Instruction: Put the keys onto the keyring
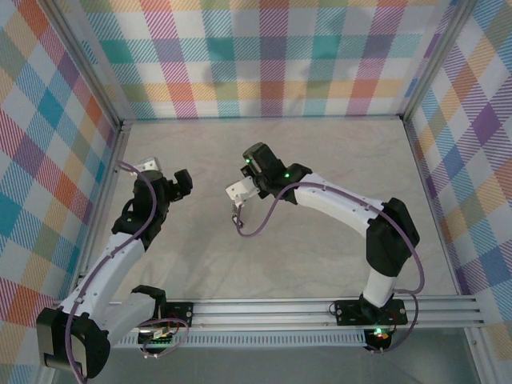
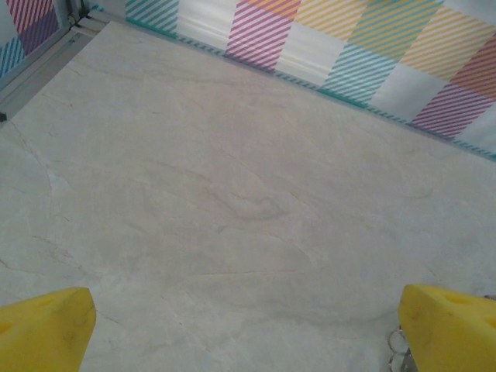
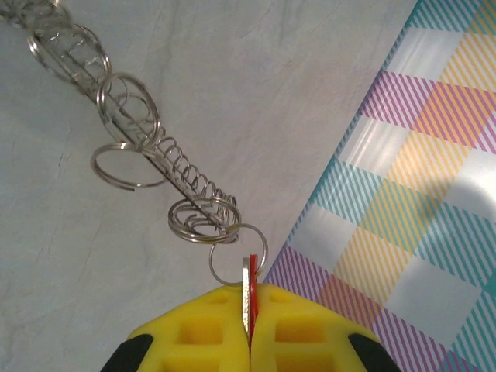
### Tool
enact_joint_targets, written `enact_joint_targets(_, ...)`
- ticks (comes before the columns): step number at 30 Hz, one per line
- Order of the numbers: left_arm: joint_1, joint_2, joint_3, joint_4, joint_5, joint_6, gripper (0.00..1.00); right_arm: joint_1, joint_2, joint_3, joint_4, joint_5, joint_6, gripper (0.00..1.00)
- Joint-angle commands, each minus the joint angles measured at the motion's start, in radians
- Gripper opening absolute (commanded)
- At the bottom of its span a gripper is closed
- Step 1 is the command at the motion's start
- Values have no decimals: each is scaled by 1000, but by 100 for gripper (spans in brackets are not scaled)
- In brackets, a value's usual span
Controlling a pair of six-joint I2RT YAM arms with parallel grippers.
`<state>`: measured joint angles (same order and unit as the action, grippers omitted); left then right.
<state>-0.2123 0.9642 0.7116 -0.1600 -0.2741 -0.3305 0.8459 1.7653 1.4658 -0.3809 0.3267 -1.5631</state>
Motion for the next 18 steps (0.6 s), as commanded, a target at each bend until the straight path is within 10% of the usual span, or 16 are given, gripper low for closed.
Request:
enact_joint_targets(1, 14, -23, -26, -21, -4, -40, 100, 7, 13, -7, 72, 13, 36, 0)
enact_joint_targets(18, 13, -9, -58, 8, 31, -91, 100, -24, -122, -292, 40, 80, 271, 0)
